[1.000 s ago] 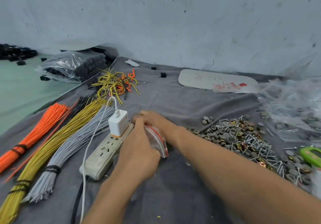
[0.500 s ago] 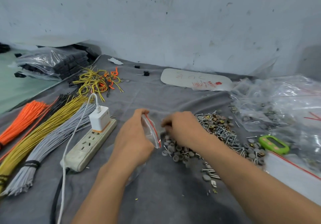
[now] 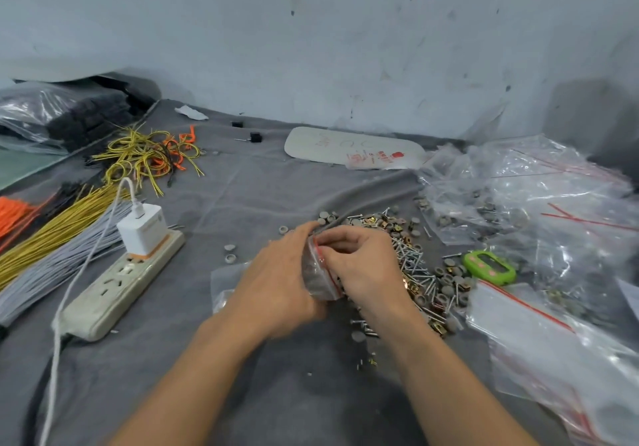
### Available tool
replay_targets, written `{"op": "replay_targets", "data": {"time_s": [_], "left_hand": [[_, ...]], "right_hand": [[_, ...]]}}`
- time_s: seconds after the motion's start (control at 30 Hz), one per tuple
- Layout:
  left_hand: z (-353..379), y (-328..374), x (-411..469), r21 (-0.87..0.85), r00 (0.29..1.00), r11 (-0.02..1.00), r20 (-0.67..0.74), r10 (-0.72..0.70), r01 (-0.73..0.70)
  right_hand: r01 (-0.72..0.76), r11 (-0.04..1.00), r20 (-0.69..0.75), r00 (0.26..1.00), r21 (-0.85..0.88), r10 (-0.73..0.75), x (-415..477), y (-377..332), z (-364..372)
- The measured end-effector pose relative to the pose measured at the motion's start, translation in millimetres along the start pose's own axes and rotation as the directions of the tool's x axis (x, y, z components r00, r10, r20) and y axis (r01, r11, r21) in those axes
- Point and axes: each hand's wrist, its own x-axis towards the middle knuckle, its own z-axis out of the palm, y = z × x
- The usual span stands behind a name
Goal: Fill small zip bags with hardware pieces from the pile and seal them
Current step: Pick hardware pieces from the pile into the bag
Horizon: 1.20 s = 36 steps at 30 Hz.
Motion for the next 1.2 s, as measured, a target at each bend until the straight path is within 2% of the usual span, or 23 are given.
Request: {"op": "replay_targets", "data": {"time_s": [0.07, 0.17, 0.23, 0.33, 0.43, 0.5, 0.57, 0.63, 0.67, 0.77, 0.8, 0.83, 0.9, 0.97, 1.03, 1.13, 1.2], "left_hand": [[2.2, 2.7, 0.7, -0.071, 1.0, 0.997, -0.014, 0.023, -0.024], [0.6, 5.0, 1.3, -0.163, 0.998, 0.985, -0.05, 0.043, -0.05], [-3.7, 1.4, 1.0, -0.189, 0.992, 0.981, -0.125, 0.023, -0.046], [-16.2, -7.3, -0.4, -0.292, 0.966, 0.956, -0.25, -0.068, -0.008], [-38.1, -18.8, -0.2, -0.534, 0.921, 0.845, -0.338, -0.195, -0.017], [-51.3, -25.6, -1.3, -0.673, 0.882, 0.732, -0.402, -0.245, -0.103], [-51.9, -26.6, -3.8, -0.722, 0.873, 0.677, -0.416, -0.256, -0.145], [-47.3, -19.6, -5.7, -0.712, 0.866, 0.681, -0.438, -0.242, -0.17], [-48.3, -15.0, -6.5, -0.666, 0.833, 0.716, -0.505, -0.225, -0.21], [-59.5, -8.9, -9.1, -0.394, 0.604, 0.809, -0.795, -0.061, -0.436], [-59.3, -7.8, -8.7, -0.333, 0.583, 0.837, -0.812, -0.02, -0.435], [-54.3, -5.9, -7.9, -0.303, 0.622, 0.883, -0.783, -0.016, -0.359], [-38.1, -1.9, -7.0, -0.222, 0.773, 0.97, -0.63, -0.068, -0.096], [-21.1, -2.7, -5.1, -0.093, 0.892, 0.996, -0.449, -0.06, 0.02], [-13.2, -1.0, -1.8, -0.044, 0.945, 0.999, -0.324, -0.044, 0.032], [-0.7, 7.0, -1.9, 0.049, 0.981, 0.999, -0.191, 0.02, -0.01], [10.0, 13.6, -5.3, 0.053, 0.992, 0.997, -0.107, 0.067, -0.061]], "right_hand": [[-0.015, 1.0, 0.048, 0.999, 0.02, 0.014, 1.7, -3.4, -0.2], [0.028, 0.995, 0.128, 0.992, -0.091, -0.016, 4.4, -8.5, -3.2], [0.057, 0.995, 0.051, 0.997, -0.088, -0.052, 6.3, -14.0, -12.6], [0.045, 0.994, -0.143, 0.988, -0.102, -0.06, 3.7, -15.1, -39.0], [-0.005, 0.971, -0.187, 0.981, -0.237, -0.041, -7.0, -7.3, -58.3], [-0.002, 0.91, -0.125, 0.991, -0.415, -0.055, -14.6, -1.5, -60.7], [0.012, 0.831, -0.075, 0.995, -0.555, -0.065, -18.8, 3.5, -58.3], [-0.007, 0.8, -0.077, 0.996, -0.6, -0.049, -21.2, 6.7, -58.5], [-0.025, 0.796, -0.08, 0.996, -0.605, -0.03, -21.6, 7.8, -60.0], [-0.052, 0.785, -0.041, 0.999, -0.617, 0.034, -24.8, 8.4, -66.1], [-0.052, 0.775, -0.031, 0.999, -0.63, 0.042, -25.1, 7.9, -68.4], [-0.051, 0.763, -0.025, 0.999, -0.644, 0.045, -25.5, 8.0, -70.9], [-0.042, 0.729, -0.012, 0.999, -0.683, 0.046, -26.5, 4.6, -74.3], [-0.042, 0.686, 0.003, 0.998, -0.726, 0.063, -30.4, -2.0, -80.0], [-0.037, 0.645, 0.041, 0.994, -0.763, 0.105, -37.8, -6.0, -85.5], [-0.036, 0.528, 0.087, 0.974, -0.848, 0.207, -54.8, -5.5, -82.6], [-0.031, 0.442, 0.077, 0.971, -0.897, 0.225, -60.7, -4.6, -78.4]]}}
